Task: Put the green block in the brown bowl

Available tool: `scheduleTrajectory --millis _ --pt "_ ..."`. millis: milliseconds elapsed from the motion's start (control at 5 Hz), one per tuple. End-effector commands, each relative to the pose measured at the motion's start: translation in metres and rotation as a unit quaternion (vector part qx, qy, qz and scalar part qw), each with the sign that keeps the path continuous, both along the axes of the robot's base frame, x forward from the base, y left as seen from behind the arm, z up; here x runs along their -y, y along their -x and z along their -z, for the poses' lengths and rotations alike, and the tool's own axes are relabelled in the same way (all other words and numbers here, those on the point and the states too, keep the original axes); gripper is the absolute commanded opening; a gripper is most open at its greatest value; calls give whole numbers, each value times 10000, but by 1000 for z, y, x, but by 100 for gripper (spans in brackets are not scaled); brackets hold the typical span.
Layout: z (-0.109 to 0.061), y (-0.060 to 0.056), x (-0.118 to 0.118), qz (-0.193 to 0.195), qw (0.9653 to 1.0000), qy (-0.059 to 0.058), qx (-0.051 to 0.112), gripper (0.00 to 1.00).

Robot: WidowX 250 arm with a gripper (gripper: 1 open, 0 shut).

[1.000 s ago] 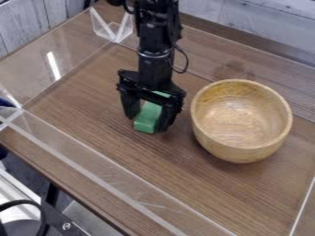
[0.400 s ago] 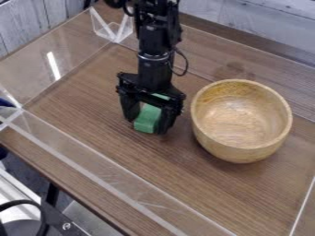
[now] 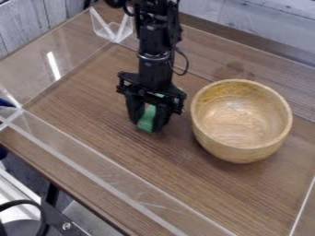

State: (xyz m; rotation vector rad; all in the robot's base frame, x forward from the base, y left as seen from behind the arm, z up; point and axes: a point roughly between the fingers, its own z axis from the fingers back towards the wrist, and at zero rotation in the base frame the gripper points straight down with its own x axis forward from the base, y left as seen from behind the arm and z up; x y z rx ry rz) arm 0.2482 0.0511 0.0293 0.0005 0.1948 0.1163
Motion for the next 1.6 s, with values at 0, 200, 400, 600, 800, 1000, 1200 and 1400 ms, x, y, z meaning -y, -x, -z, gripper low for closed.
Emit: scheduleTrajectory --millis 0,200,400,600,800,1000,1200,1400 --pt "-26 -14 0 -9 9992 -22 394 0" --pt "-41 -18 2 -18 9987 25 503 0" --pt "-69 -28 11 11 9973 128 718 0" --pt "-88 -39 32 176 9959 280 839 0" --pt "-91 -48 63 469 9945 369 856 0" --pt "-85 -54 97 767 9928 393 828 0" --pt "-76 -59 118 961 9915 403 777 0" --pt "-67 -60 126 1087 9905 440 722 0"
